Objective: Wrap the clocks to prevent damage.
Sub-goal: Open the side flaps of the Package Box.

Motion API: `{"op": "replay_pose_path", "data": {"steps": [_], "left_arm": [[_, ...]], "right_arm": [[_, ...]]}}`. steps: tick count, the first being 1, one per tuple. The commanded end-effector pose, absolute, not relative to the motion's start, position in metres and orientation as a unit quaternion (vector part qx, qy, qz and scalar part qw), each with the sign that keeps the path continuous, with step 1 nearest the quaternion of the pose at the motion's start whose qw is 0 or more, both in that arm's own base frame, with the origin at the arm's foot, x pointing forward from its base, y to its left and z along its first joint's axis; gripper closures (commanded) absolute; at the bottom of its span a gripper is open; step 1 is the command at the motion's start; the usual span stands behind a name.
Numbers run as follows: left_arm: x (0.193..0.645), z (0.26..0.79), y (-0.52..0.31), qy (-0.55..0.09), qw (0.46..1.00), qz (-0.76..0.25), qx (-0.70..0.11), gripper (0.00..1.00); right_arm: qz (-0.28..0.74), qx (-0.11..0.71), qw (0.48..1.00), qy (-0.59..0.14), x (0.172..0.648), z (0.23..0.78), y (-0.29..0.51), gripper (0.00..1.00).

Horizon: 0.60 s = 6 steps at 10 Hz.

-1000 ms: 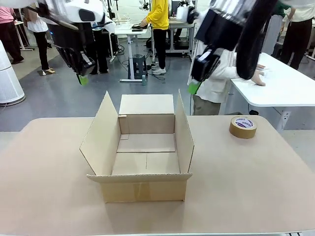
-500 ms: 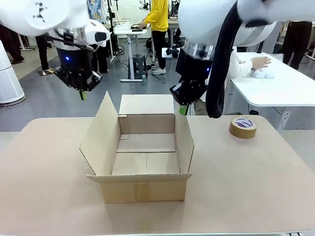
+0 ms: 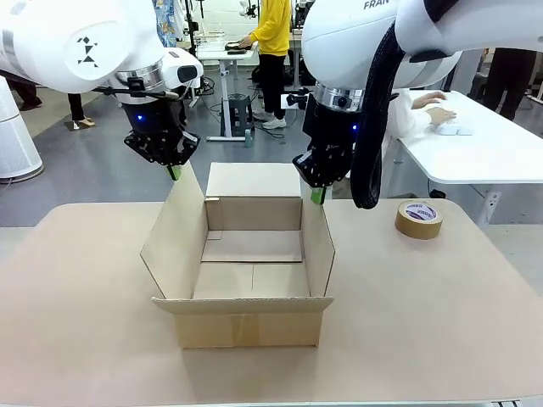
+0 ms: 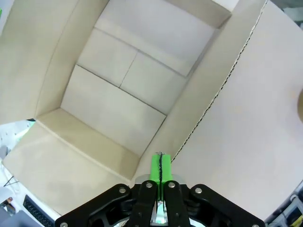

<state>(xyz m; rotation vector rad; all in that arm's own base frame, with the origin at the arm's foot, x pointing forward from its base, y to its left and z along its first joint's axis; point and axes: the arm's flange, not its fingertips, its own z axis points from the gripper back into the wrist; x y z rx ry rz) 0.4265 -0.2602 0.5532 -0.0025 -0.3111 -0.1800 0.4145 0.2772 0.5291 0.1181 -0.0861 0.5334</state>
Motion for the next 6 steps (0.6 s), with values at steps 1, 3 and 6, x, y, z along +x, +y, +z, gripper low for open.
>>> {"op": "replay_pose_path", "data": {"steps": [1, 3, 6], "left_arm": [[0.424, 0.547, -0.254, -0.156, 0.982, -0.102, -0.018, 1.00], [0.424, 0.544, -0.258, -0.144, 0.983, -0.112, -0.018, 1.00], [0.428, 0.530, -0.260, -0.124, 0.986, -0.108, -0.023, 1.00]], "right_arm": [[0.256, 0.059, 0.964, -0.026, 0.420, 0.509, 0.281, 0.99], [0.255, 0.057, 0.965, -0.022, 0.422, 0.507, 0.281, 0.99], [0.266, 0.062, 0.962, -0.030, 0.417, 0.516, 0.288, 0.99]]}}
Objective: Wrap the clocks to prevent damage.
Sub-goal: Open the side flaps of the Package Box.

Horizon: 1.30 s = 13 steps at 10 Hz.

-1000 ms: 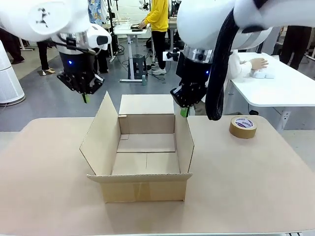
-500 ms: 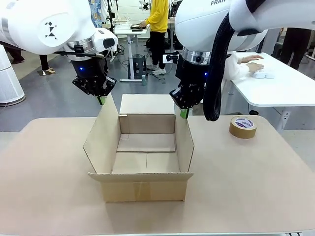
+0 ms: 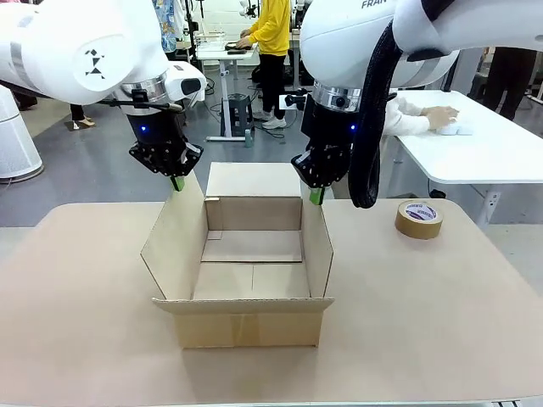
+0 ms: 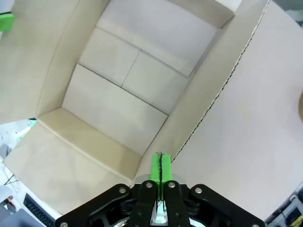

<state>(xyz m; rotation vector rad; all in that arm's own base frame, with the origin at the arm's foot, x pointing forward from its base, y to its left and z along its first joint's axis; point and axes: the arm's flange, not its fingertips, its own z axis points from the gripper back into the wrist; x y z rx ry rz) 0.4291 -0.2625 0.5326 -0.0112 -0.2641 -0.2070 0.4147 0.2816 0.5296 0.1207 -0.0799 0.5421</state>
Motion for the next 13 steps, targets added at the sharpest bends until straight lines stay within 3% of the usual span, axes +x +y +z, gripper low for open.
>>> {"op": "replay_pose_path", "data": {"steps": [1, 5, 13], "left_arm": [[0.429, 0.527, -0.259, -0.122, 0.987, -0.105, -0.024, 1.00], [0.437, 0.512, -0.259, -0.096, 0.989, -0.107, -0.018, 1.00], [0.443, 0.504, -0.255, -0.081, 0.992, -0.100, -0.015, 1.00]], "right_arm": [[0.279, 0.067, 0.957, -0.039, 0.411, 0.523, 0.294, 0.99], [0.294, 0.086, 0.951, -0.036, 0.411, 0.518, 0.306, 0.99], [0.337, 0.051, 0.937, -0.072, 0.383, 0.548, 0.340, 0.99]]}}
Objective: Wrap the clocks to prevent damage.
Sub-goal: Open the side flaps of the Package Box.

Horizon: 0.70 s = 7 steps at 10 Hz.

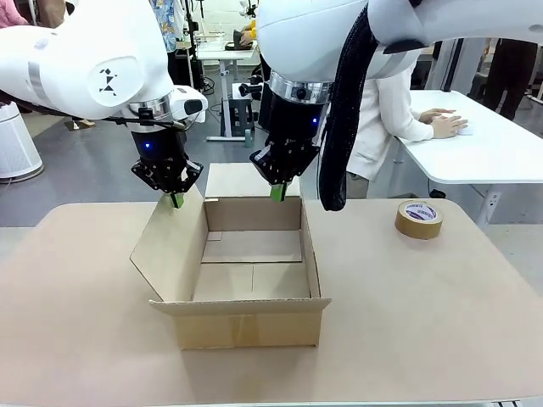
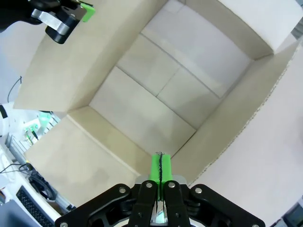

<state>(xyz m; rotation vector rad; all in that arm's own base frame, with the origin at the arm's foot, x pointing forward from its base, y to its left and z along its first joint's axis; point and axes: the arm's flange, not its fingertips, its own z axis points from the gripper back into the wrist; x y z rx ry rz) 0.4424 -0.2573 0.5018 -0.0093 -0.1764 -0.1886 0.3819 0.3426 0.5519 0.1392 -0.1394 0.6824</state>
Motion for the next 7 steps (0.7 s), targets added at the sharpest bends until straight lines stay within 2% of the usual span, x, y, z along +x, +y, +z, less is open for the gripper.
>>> {"op": "replay_pose_path", "data": {"steps": [1, 7], "left_arm": [[0.442, 0.505, -0.255, -0.081, 0.992, -0.100, -0.017, 1.00], [0.442, 0.503, -0.253, -0.077, 0.992, -0.099, -0.020, 1.00]], "right_arm": [[0.333, 0.056, 0.939, -0.061, 0.388, 0.541, 0.337, 0.99], [0.304, 0.071, 0.950, -0.010, 0.415, 0.490, 0.314, 0.99]]}}
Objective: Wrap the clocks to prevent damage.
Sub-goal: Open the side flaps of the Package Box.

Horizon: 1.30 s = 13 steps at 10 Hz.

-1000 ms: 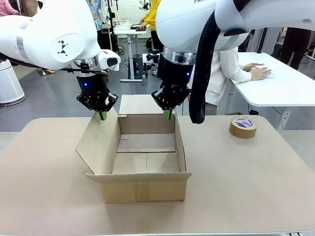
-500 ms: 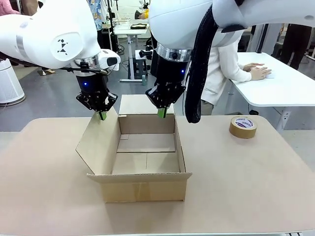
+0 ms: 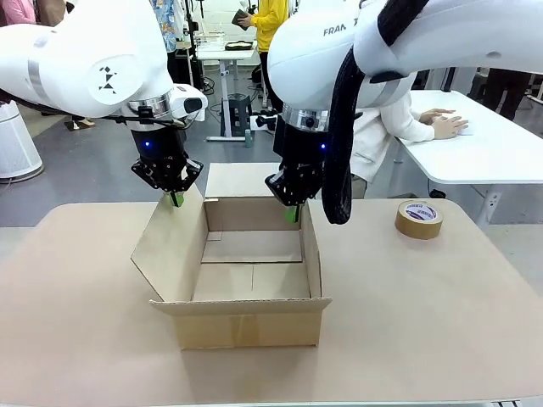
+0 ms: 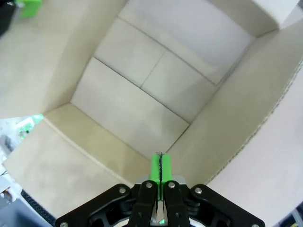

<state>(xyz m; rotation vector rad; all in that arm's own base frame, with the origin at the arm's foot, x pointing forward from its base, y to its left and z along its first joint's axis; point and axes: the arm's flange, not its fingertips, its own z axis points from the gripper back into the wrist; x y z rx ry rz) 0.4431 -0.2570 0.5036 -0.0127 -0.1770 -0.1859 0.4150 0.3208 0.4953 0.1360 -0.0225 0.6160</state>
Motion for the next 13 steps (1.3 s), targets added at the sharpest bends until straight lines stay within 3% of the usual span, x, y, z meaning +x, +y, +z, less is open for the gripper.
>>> {"op": "replay_pose_path", "data": {"steps": [1, 6, 8, 11, 13], "left_arm": [[0.442, 0.500, -0.251, -0.075, 0.993, -0.096, -0.008, 1.00], [0.449, 0.464, -0.220, -0.043, 0.996, -0.060, 0.039, 1.00], [0.449, 0.453, -0.206, -0.039, 0.997, -0.046, 0.048, 1.00], [0.447, 0.437, -0.189, -0.034, 0.998, -0.040, 0.033, 1.00], [0.447, 0.436, -0.186, -0.033, 0.998, -0.035, 0.037, 1.00]], "right_arm": [[0.296, 0.056, 0.953, -0.013, 0.415, 0.490, 0.308, 0.99], [0.219, -0.030, 0.974, -0.041, 0.409, 0.497, 0.231, 0.99], [0.206, -0.021, 0.977, -0.048, 0.401, 0.484, 0.199, 0.99], [0.256, 0.060, 0.964, -0.024, 0.405, 0.436, 0.184, 0.99], [0.244, 0.050, 0.968, -0.043, 0.406, 0.443, 0.186, 0.99]]}}
